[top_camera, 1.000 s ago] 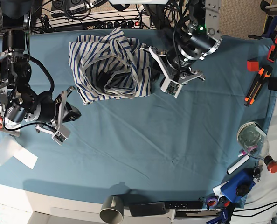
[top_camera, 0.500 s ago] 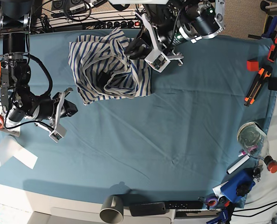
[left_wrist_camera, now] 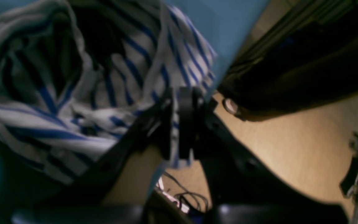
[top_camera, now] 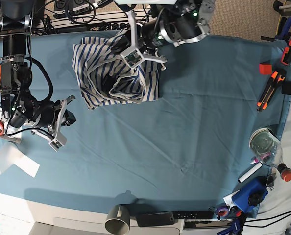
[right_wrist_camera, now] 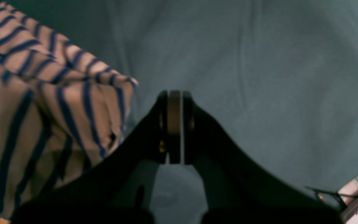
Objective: Fold the T-shirt properly
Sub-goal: 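Move the left gripper onto the bundle and press the folded layers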
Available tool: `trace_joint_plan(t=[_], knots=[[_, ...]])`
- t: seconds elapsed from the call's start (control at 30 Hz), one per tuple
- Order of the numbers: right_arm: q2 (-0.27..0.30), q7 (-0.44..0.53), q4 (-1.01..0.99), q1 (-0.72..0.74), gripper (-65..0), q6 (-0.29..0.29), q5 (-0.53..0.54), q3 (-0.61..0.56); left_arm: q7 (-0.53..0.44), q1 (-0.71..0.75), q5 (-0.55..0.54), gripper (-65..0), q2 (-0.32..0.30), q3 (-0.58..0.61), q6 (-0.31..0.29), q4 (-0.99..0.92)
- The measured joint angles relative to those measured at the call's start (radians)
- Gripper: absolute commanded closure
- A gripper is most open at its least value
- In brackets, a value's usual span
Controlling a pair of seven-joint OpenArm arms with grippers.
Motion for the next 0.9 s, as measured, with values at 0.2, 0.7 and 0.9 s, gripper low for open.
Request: trace_joint_plan(t=[0.2,0.7,0.9], knots=[[0.000,0.002,0.000,0.000,-1.3,0.000,-0.003,0.000,-0.024,-0.060,0.037,-0.2,-0.002,-0.002,0.017,-0.069],[0.000,0.031,0.000,0.000,-1.3,0.000,-0.037,0.000,0.077,-0.086,0.151,0.0,-0.005,-0.002,0.115,-0.196],[0.000,0.030,0.000,0.000,-1.3,0.000,-0.037,0.000,0.073,-0.086,0.252,0.0,-0.005,0.000,0.120,-0.196]])
